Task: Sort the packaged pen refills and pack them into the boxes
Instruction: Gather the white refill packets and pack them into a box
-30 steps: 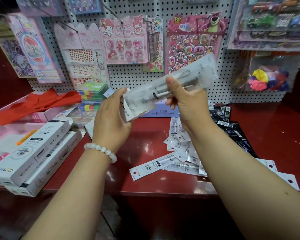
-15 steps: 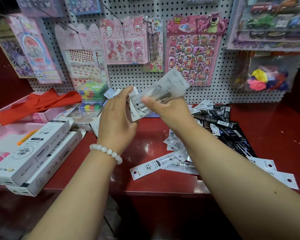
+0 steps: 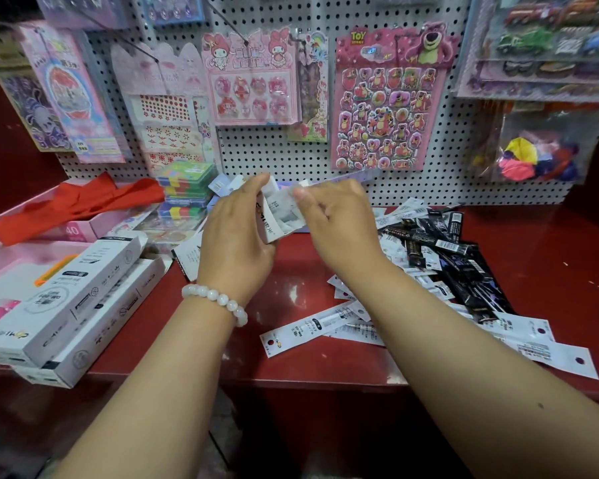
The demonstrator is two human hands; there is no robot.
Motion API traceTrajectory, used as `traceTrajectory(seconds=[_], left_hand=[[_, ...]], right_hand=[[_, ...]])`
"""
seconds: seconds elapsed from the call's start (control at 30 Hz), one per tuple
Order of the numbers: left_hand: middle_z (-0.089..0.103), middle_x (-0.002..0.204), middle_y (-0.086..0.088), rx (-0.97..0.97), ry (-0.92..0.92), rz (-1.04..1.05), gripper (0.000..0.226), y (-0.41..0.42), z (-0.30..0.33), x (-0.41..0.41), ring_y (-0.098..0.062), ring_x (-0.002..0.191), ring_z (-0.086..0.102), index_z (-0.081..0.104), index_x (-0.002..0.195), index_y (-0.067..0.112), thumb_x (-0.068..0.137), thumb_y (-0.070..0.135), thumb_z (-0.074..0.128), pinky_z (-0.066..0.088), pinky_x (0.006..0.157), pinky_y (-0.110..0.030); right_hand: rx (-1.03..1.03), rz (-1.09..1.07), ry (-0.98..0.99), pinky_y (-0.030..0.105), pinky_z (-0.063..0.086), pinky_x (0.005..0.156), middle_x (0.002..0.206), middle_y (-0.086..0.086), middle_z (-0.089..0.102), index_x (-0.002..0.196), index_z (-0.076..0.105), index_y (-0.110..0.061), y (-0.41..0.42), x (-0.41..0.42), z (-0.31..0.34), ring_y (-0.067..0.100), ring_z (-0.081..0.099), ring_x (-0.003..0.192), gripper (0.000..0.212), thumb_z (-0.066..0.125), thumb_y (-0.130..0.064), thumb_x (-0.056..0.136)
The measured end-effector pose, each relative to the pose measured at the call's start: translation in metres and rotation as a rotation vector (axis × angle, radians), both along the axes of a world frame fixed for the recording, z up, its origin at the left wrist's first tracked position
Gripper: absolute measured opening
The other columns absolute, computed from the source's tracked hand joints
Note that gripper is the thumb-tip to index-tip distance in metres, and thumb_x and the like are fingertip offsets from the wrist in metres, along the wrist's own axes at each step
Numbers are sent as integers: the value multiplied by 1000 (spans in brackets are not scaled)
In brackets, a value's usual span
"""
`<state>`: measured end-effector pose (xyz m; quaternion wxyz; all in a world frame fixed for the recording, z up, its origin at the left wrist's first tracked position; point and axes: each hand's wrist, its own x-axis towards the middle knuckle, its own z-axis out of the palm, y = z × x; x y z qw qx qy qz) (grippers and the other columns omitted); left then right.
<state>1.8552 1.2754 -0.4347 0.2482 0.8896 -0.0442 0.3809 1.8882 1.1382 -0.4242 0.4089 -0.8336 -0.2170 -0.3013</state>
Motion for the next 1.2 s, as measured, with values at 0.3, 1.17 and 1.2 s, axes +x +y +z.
traceTrajectory(seconds=[0.3,1.17,1.2], left_hand=[[58,126,-5,42,14,7,74,0,-4,7,-26,115,51,43,137,17,71,4,72,33,94,-26],[69,90,-11,266,828,-186,43,-31,-28,11,-27,87,64,68,90,6,80,48,66,52,77,-35],[70,93,-13,306,901,-190,52,-34,-31,10,-27,88,65,68,92,4,76,53,68,53,78,-37]], right_hand=[[-57,313,92,24,28,111,143,3,48,137,49,-12,8,-26,-20,12,41,134,82,11,-67,90],[-446,25,762,23,43,57,73,-5,66,83,70,-21,-128,-8,-2,11,54,62,23,77,-40,73],[-552,2,797,23,41,58,76,-8,63,86,68,-23,-134,-12,-3,9,53,64,27,79,-41,70]])
